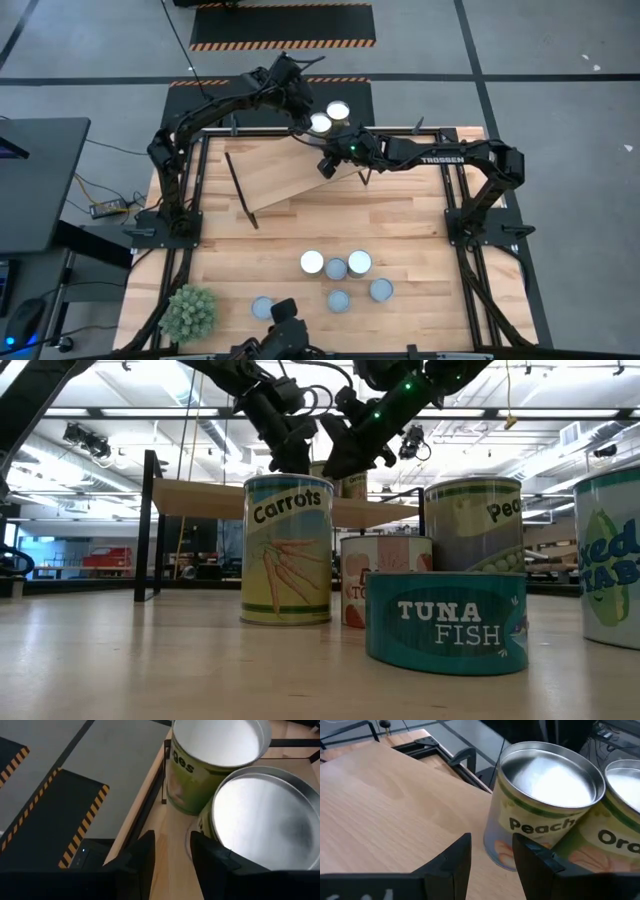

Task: Pick and place cans onto a shelf
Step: Put the canned peaches on the shelf, then put the canned carrots on the shelf

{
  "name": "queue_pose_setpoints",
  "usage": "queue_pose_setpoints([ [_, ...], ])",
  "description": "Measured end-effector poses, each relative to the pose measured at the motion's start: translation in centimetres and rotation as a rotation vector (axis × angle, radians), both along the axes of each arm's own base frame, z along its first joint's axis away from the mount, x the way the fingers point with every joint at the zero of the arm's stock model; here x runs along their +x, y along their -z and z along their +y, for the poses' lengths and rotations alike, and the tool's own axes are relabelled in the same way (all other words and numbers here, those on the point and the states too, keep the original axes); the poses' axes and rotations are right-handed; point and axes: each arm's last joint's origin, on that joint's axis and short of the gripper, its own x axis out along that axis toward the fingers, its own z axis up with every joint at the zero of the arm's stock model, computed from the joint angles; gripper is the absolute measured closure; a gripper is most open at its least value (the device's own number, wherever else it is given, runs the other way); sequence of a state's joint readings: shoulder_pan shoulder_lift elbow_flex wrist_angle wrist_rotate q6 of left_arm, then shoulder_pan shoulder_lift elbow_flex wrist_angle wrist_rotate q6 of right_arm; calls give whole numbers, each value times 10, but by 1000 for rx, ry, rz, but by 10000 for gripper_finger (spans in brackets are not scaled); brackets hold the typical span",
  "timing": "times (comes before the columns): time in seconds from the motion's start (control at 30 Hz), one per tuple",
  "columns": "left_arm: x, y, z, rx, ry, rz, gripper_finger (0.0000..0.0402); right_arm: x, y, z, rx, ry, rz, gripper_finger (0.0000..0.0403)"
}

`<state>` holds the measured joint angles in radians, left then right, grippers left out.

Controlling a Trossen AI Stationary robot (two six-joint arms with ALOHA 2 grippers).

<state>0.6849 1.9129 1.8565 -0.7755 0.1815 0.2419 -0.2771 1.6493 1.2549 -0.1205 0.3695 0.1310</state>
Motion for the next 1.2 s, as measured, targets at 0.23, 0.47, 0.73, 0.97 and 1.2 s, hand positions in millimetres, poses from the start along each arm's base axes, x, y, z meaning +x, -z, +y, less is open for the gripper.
queue_pose_setpoints([
  [0.23, 2, -1, 0, 21, 2, -13, 272, -1, -1, -7, -6, 15, -20, 252],
  [0.47, 1, -2, 2, 88, 8, 18, 272, -2, -3, -15, 2, -10, -39, 252],
  [0.73, -1, -4, 8, 125, 13, 12, 272, 0, -5, -14, 2, -45, -67, 252],
  [0.97, -9, -31, 2, 188, -15, -32, 272, -10, -18, 6, 52, -103, -49, 252],
  [1.2, -15, -62, -26, 252, -9, -85, 272, -41, -47, 31, 57, -131, -8, 252],
])
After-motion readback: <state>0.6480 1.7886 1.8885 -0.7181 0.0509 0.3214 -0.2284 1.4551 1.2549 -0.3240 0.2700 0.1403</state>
